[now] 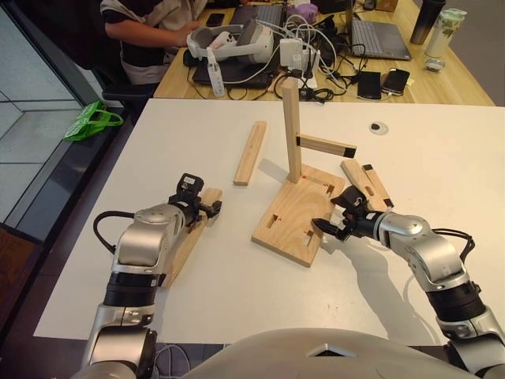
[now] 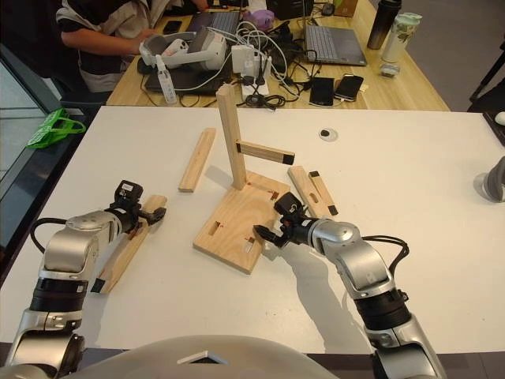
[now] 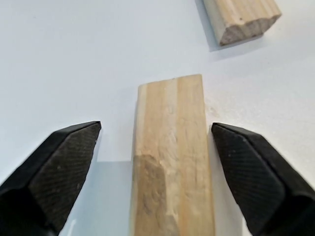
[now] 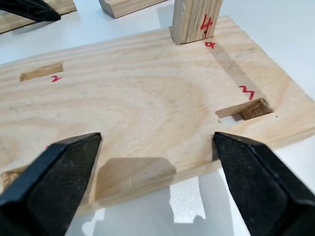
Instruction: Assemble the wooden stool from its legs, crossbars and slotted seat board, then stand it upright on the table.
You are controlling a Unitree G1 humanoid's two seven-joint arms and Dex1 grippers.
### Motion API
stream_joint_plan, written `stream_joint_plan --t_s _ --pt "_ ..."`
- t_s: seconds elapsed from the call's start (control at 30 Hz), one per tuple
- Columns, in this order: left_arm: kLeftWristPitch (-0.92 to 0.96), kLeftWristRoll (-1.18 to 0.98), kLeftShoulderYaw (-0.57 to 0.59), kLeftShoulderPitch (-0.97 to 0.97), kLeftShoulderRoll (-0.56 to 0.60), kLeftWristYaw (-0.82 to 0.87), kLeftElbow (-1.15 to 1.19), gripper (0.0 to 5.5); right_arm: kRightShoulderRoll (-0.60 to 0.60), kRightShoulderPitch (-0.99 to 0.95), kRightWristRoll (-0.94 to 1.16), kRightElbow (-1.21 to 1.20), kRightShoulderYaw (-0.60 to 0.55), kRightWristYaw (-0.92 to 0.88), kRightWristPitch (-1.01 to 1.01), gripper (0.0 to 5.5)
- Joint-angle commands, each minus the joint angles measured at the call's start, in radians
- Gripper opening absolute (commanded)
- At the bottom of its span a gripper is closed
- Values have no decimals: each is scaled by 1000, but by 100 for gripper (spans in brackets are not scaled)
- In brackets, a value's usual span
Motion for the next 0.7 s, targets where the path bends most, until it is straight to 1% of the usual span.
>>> stream_joint_plan --t_s 0.03,0.07,0.13,0.27,0.37,0.47,0.63,0.7 --pt "34 -3 -7 52 -8 5 -20 360 -16 24 -9 -26 21 13 21 425" --pt "24 -1 -13 55 -7 4 -16 337 -22 22 -19 -25 32 17 18 425" --pt "0 4 -11 53 -21 17 6 309 -20 18 -35 -8 36 8 8 425" --pt "-28 4 -1 52 -60 48 23 244 5 36 -43 19 20 -16 -13 425" --pt "-57 8 4 13 -95 80 71 207 27 39 -53 30 25 -35 -17 425" --pt "-128 20 18 -93 -137 126 217 205 46 22 -59 45 25 -47 -20 425" --pt "-349 61 31 -372 -177 181 652 205 60 -10 -71 69 27 -49 -26 425" --pt "-423 84 19 -443 -173 185 764 205 64 -17 -72 69 28 -46 -25 425"
